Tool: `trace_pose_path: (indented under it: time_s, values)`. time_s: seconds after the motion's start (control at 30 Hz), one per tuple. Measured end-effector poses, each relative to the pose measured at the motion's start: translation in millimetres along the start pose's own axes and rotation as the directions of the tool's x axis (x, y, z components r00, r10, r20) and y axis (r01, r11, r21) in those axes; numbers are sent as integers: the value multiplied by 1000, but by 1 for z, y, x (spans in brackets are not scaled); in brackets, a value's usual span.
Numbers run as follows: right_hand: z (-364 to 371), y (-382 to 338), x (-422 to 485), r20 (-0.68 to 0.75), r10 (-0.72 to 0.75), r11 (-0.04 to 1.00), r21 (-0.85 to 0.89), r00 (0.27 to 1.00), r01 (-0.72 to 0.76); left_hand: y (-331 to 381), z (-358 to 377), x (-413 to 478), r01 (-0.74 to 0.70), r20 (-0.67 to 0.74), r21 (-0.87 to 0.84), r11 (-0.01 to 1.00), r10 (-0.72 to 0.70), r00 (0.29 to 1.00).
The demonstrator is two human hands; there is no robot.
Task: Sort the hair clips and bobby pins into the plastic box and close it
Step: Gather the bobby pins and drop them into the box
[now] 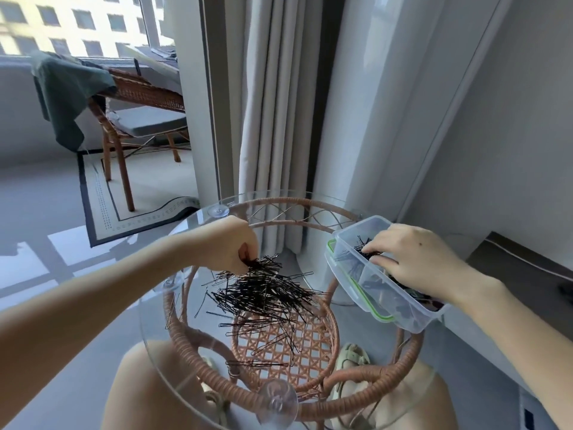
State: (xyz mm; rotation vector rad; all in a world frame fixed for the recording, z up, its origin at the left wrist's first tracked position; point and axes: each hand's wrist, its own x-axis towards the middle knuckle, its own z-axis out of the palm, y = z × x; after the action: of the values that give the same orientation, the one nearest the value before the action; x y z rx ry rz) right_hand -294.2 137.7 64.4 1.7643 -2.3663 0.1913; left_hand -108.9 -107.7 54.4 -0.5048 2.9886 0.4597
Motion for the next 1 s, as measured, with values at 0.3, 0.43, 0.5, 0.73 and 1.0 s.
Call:
trace_pose_path:
  time_s: [0.3, 0.43, 0.5, 0.73, 1.0]
  values:
    - [-7, 7, -23, -215, 34, 996, 90, 976, -15, 46, -30, 13, -12, -53, -8, 1000, 12, 998]
    - [-11, 20, -35, -262, 107, 990, 118, 959, -78, 88, -42, 31, -76, -100, -7, 997, 75, 992]
    - [-11, 27, -40, -275, 132, 987, 126, 952, -100, 105, -43, 50, -98, -121, -7, 995, 97, 988]
    - [2, 53, -47, -282, 167, 985, 86, 945, -149, 156, -24, 126, -101, -91, 8, 995, 102, 991]
    - [11, 55, -52, -262, 166, 986, 73, 951, -152, 168, 30, 176, -63, 65, 250, 966, 48, 997]
